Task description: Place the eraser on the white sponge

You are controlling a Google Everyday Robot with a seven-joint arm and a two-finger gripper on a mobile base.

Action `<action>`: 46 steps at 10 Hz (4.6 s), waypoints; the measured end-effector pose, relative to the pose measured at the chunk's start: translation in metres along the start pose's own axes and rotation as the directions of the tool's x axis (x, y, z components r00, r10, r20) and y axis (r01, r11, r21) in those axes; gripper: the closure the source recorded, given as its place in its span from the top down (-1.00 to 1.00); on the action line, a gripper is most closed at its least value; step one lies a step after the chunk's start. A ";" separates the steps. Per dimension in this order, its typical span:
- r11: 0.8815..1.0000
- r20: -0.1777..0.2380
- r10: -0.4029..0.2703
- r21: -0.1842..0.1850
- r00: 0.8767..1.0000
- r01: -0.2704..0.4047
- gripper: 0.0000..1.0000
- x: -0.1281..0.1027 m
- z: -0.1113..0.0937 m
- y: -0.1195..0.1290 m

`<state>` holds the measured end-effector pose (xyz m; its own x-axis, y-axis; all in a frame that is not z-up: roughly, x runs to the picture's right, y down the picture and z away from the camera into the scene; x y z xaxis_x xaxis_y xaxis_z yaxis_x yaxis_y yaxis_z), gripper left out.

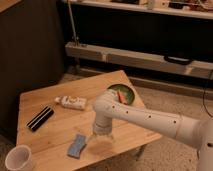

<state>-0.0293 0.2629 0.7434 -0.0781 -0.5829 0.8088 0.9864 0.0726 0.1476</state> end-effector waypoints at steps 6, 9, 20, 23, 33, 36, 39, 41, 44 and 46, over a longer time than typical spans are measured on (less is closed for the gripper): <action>1.000 0.000 0.000 0.000 1.000 0.000 0.60 0.000 0.000 0.000; 1.000 0.000 0.000 0.000 1.000 0.000 0.60 0.000 0.000 0.000; 1.000 -0.029 0.022 -0.020 0.999 -0.023 0.60 0.016 -0.020 -0.008; 0.997 -0.089 0.047 -0.060 0.995 -0.053 0.60 0.060 -0.085 -0.053; 0.996 -0.196 0.090 0.022 0.976 -0.087 0.60 0.102 -0.129 -0.169; 0.981 -0.248 0.153 0.153 0.956 -0.118 0.60 0.110 -0.123 -0.210; 0.964 -0.273 0.180 0.239 0.945 -0.115 0.60 0.133 -0.107 -0.265; 0.966 -0.280 0.194 0.219 0.940 -0.134 0.60 0.154 -0.088 -0.287; 0.972 -0.242 0.213 0.147 0.947 -0.182 0.60 0.179 -0.049 -0.291; 0.972 -0.210 0.220 0.125 0.952 -0.198 0.60 0.192 -0.033 -0.292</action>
<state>-0.3271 0.1028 0.8372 0.1735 -0.7093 0.6833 0.9565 0.2866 0.0547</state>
